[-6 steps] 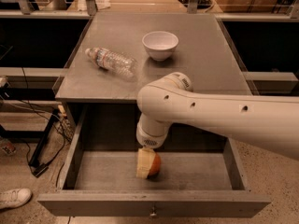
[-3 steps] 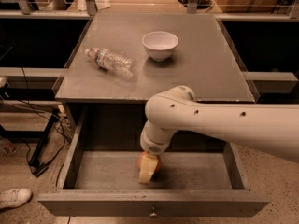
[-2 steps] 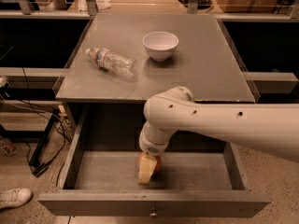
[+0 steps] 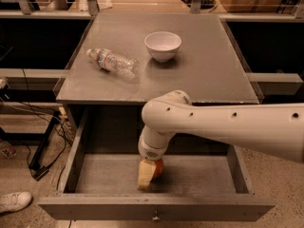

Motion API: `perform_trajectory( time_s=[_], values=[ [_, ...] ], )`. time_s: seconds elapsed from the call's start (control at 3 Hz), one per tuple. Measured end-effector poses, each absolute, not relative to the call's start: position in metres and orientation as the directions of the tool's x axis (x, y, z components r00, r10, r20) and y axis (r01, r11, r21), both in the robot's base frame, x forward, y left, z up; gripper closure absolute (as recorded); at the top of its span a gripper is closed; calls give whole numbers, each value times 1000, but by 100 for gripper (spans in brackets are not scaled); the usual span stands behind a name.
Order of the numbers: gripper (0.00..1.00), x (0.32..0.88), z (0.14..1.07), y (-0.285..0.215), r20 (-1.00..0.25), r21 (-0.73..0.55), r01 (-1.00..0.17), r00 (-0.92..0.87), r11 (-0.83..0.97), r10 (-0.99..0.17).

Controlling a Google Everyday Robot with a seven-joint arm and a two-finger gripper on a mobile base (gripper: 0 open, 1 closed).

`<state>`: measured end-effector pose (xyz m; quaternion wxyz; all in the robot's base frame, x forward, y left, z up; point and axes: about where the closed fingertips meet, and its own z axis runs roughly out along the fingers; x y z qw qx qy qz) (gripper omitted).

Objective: Pick orange from top drawer and place on counter

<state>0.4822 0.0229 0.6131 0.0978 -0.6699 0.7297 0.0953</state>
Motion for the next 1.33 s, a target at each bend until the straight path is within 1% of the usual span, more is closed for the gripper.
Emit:
perform_trajectory(
  time_s=[0.33, 0.67, 1.0, 1.33],
  values=[
    [0, 484, 607, 25, -264, 17, -996, -89, 88, -960],
    [18, 484, 607, 25, -264, 17, -996, -90, 88, -960],
    [41, 484, 607, 25, -264, 17, -996, -90, 88, -960],
    [72, 484, 607, 25, -264, 17, -996, -90, 88, -960]
  ],
)
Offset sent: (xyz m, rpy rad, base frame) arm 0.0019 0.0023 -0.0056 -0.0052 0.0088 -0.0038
